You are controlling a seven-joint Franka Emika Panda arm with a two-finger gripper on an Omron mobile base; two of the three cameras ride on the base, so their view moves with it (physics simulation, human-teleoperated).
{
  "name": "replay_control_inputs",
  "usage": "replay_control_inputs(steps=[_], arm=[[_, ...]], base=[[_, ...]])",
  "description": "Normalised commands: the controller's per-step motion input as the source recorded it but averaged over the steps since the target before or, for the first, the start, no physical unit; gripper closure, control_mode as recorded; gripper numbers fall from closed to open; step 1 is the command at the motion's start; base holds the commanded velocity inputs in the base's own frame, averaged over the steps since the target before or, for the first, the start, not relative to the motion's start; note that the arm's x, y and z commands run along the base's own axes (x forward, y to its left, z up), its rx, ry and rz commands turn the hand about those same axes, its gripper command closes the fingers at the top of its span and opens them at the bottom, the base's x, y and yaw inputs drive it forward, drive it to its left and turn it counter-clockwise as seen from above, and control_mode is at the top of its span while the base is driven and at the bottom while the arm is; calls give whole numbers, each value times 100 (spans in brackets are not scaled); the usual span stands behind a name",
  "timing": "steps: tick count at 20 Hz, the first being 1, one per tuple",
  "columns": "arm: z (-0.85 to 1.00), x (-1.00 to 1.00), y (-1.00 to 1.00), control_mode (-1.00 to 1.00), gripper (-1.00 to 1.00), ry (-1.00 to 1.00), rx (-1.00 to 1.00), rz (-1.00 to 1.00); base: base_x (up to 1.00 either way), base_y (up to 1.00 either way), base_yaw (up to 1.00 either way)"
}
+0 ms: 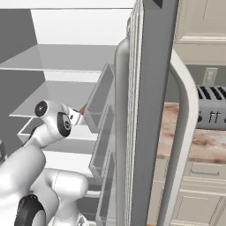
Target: Move the hot dog bun to the plate on the dining table and place the condiment next to that plate. Then navigate to the fridge and take the sausage and place it on the plate as well.
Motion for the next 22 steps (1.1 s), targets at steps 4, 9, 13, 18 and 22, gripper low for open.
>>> replay_control_inputs(steps=[4,9,13,18,22], arm=[[66,-48,14,-100,100,30,0,0],[51,-59,15,-100,100,21,0,0],[21,-82,13,-100,100,8,0,0],[19,-88,9,-100,100,1,0,0],[46,-72,0,-100,100,0,0,0]], base=[[0,0,0],[0,0,0],[0,0,0],[0,0,0],[0,0,0]])
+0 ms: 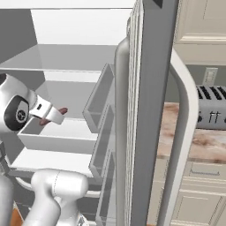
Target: Move the hot dog bun to the plate on the dining table and place the condiment next to that plate. Then navigate to the fridge and take the sausage and place it on the plate as well.
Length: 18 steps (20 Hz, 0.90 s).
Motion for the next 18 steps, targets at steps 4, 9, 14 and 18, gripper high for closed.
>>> replay_control_inputs(steps=[4,9,14,18], arm=[[51,-61,-1,-100,100,0,0,3],[21,-50,0,-100,100,3,0,0],[0,-5,0,-100,100,1,0,-1],[0,-3,0,100,100,-1,0,0]], base=[[0,0,0],[0,0,0],[0,0,0],[-26,0,-6]])
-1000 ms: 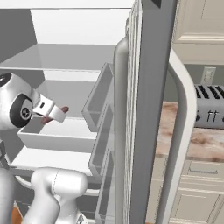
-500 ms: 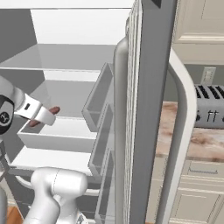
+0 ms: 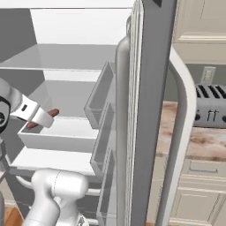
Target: Move the hot dog bun to the plate on the dining table and place the condiment next to that plate. Then navigate to the fridge and take the sausage and place it on the plate as well.
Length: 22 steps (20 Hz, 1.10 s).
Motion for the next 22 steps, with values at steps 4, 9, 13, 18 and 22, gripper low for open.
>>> replay_control_inputs(steps=[4,9,13,18,22], arm=[[0,0,0,100,100,0,0,0],[0,0,0,100,100,0,0,0],[0,0,0,100,100,0,0,0],[0,0,0,100,100,0,0,0],[0,0,0,100,100,0,0,0]], base=[[-98,0,-23],[-100,9,-31],[-100,5,-29],[-100,10,-32],[-100,1,-46]])
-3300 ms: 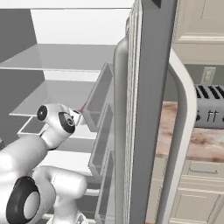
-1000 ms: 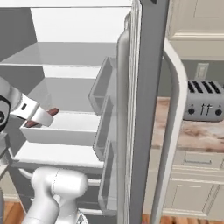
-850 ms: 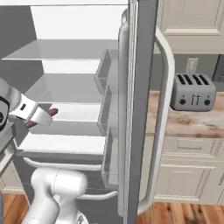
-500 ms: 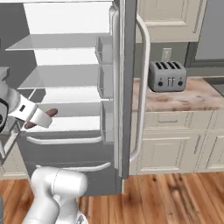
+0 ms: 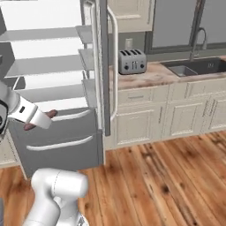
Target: Move the hot dog bun to the plate on the dining table and place the condiment next to that plate. Then navigate to the fridge and take the sausage and place it on the plate as well.
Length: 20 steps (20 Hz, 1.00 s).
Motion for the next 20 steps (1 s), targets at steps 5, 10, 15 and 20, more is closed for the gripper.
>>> replay_control_inputs(steps=[5,10,15,20], arm=[[0,0,0,100,100,0,0,0],[0,0,0,100,100,0,0,0],[0,0,0,100,100,0,0,0],[0,0,0,100,100,0,0,0]], base=[[-91,0,-68],[-72,0,-79],[-57,0,-82],[-46,-56,-63]])
